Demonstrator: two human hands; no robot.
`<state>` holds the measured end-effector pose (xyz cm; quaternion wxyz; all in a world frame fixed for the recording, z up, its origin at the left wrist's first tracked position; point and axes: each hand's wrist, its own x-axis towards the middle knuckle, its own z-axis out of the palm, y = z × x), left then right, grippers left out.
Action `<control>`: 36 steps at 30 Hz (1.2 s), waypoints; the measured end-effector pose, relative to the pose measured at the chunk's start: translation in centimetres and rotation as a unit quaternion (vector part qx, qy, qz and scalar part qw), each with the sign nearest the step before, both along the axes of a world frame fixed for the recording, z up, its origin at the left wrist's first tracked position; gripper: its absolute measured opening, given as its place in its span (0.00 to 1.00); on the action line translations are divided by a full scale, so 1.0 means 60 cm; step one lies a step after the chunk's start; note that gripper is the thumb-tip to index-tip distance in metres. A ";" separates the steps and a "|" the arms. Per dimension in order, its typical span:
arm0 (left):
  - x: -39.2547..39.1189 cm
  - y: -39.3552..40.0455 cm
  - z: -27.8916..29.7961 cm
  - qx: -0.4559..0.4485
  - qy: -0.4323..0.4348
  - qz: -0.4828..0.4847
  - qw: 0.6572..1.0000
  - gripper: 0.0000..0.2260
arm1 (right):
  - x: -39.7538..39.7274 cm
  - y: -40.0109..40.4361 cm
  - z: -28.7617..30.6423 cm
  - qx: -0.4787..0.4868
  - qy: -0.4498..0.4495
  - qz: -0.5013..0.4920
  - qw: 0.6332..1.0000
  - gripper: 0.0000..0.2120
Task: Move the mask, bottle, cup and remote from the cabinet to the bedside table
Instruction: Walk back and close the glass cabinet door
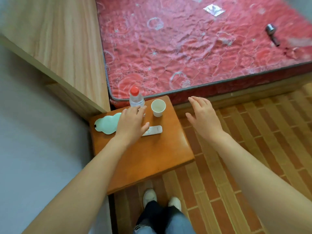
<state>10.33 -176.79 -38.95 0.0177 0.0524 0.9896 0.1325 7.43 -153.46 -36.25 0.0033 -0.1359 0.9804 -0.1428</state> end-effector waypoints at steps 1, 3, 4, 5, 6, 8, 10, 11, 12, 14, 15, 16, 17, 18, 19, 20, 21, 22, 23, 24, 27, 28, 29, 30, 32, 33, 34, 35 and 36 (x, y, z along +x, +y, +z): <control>-0.011 0.020 0.029 0.001 0.018 -0.023 1.000 0.25 | 0.005 0.023 0.027 0.003 0.013 -0.016 1.000 0.24; -0.034 0.065 0.084 0.001 0.045 -0.071 0.996 0.24 | 0.016 0.072 0.075 0.007 0.037 -0.053 0.998 0.25; -0.042 0.090 0.108 0.000 0.052 -0.096 0.994 0.24 | 0.026 0.098 0.096 0.007 0.045 -0.073 0.996 0.25; -0.049 0.118 0.130 0.003 0.059 -0.121 0.991 0.23 | 0.037 0.126 0.115 0.008 0.053 -0.094 0.994 0.25; -0.055 0.147 0.151 0.004 0.067 -0.145 0.987 0.23 | 0.051 0.154 0.133 0.009 0.062 -0.115 0.991 0.25; -0.060 0.211 0.189 0.002 0.086 -0.189 0.978 0.24 | 0.086 0.213 0.167 0.011 0.078 -0.158 0.984 0.25; -0.051 0.283 0.225 0.013 0.099 -0.225 0.969 0.24 | 0.134 0.274 0.199 0.012 0.089 -0.204 0.975 0.24; -0.042 0.320 0.242 0.021 0.106 -0.244 0.964 0.24 | 0.161 0.306 0.214 0.012 0.093 -0.225 0.970 0.24; -0.029 0.360 0.261 0.028 0.112 -0.263 0.958 0.24 | 0.191 0.339 0.228 0.016 0.096 -0.245 0.965 0.24; 0.006 0.440 0.293 0.042 0.118 -0.306 0.944 0.25 | 0.258 0.400 0.254 0.024 0.100 -0.287 0.952 0.24; 0.026 0.479 0.306 0.047 0.121 -0.329 0.936 0.25 | 0.294 0.429 0.266 0.030 0.100 -0.308 0.946 0.24; 0.048 0.517 0.318 0.050 0.124 -0.351 0.927 0.25 | 0.331 0.456 0.276 0.039 0.098 -0.329 0.938 0.24; 0.069 0.555 0.328 0.051 0.127 -0.374 0.917 0.25 | 0.369 0.481 0.286 0.049 0.093 -0.351 0.930 0.24; 0.092 0.591 0.335 0.050 0.129 -0.396 0.908 0.25 | 0.408 0.505 0.294 0.058 0.087 -0.372 0.922 0.24; 0.114 0.627 0.341 0.049 0.131 -0.417 0.898 0.25 | 0.446 0.527 0.302 0.065 0.081 -0.390 0.915 0.24; 0.136 0.663 0.346 0.049 0.134 -0.439 0.887 0.25 | 0.484 0.547 0.310 0.069 0.075 -0.409 0.907 0.24; 0.160 0.696 0.352 0.051 0.136 -0.460 0.876 0.25 | 0.521 0.565 0.317 0.072 0.070 -0.428 0.898 0.24; 0.183 0.727 0.357 0.057 0.136 -0.479 0.865 0.25 | 0.556 0.579 0.323 0.075 0.066 -0.448 0.888 0.24; 0.207 0.755 0.361 0.066 0.134 -0.496 0.855 0.25 | 0.591 0.591 0.328 0.077 0.061 -0.469 0.877 0.25; 0.231 0.781 0.364 0.072 0.132 -0.513 0.845 0.25 | 0.625 0.599 0.331 0.078 0.057 -0.491 0.866 0.25; 0.294 0.850 0.369 0.070 0.130 -0.568 0.810 0.25 | 0.713 0.617 0.343 0.073 0.046 -0.550 0.831 0.25; 0.313 0.870 0.370 0.072 0.127 -0.585 0.797 0.25 | 0.738 0.620 0.346 0.072 0.042 -0.566 0.820 0.25; 0.332 0.888 0.371 0.075 0.126 -0.602 0.785 0.25 | 0.762 0.621 0.350 0.071 0.038 -0.582 0.809 0.25; 0.351 0.905 0.372 0.077 0.126 -0.616 0.774 0.25 | 0.784 0.621 0.352 0.069 0.035 -0.596 0.799 0.25; 0.386 0.932 0.373 0.079 0.125 -0.640 0.754 0.25 | 0.820 0.617 0.356 0.066 0.028 -0.620 0.781 0.25; 0.401 0.943 0.374 0.080 0.123 -0.652 0.744 0.25 | 0.836 0.615 0.356 0.069 0.024 -0.629 0.774 0.25; 0.415 0.953 0.373 0.080 0.119 -0.664 0.734 0.25 | 0.852 0.611 0.356 0.072 0.022 -0.638 0.767 0.25; 0.427 0.961 0.372 0.081 0.116 -0.675 0.725 0.26 | 0.865 0.608 0.356 0.073 0.020 -0.646 0.760 0.25; 0.437 0.967 0.371 0.081 0.114 -0.684 0.716 0.26 | 0.876 0.606 0.355 0.073 0.017 -0.654 0.753 0.25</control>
